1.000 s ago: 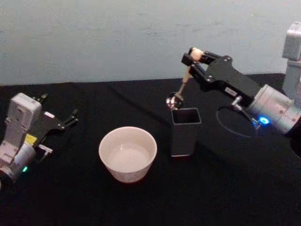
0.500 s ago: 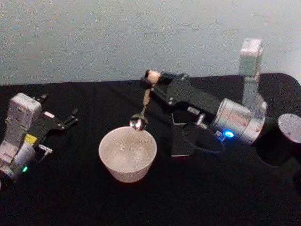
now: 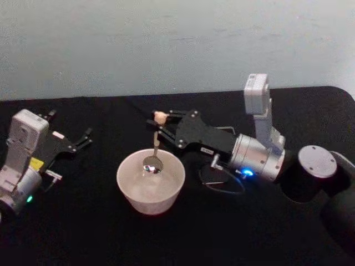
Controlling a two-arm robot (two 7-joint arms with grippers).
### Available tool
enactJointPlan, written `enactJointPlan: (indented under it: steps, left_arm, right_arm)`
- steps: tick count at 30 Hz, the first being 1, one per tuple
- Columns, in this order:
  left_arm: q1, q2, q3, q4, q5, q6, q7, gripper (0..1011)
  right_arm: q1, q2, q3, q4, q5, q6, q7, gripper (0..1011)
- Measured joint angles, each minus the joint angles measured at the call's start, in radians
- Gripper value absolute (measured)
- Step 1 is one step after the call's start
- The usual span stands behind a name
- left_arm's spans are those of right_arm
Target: Pick up the stirring spoon with one hand, stir inside the cup, then place it back in its original position.
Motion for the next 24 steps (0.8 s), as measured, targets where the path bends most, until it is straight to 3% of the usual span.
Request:
enactJointPlan:
  steps: [8, 24]
  left_arm:
    - [0.0, 0.0, 0.0, 0.0, 0.0, 0.0, 0.0, 1001]
    - [0.0, 0.0, 0.0, 0.0, 0.0, 0.0, 0.0, 1001]
  right_arm:
    - [0.012, -0.029, -0.013, 0.071, -0.041, -0.014, -0.008, 200]
    - [0.013, -0.058, -0.008, 0.115, -0.084, -0.031, -0.019, 200]
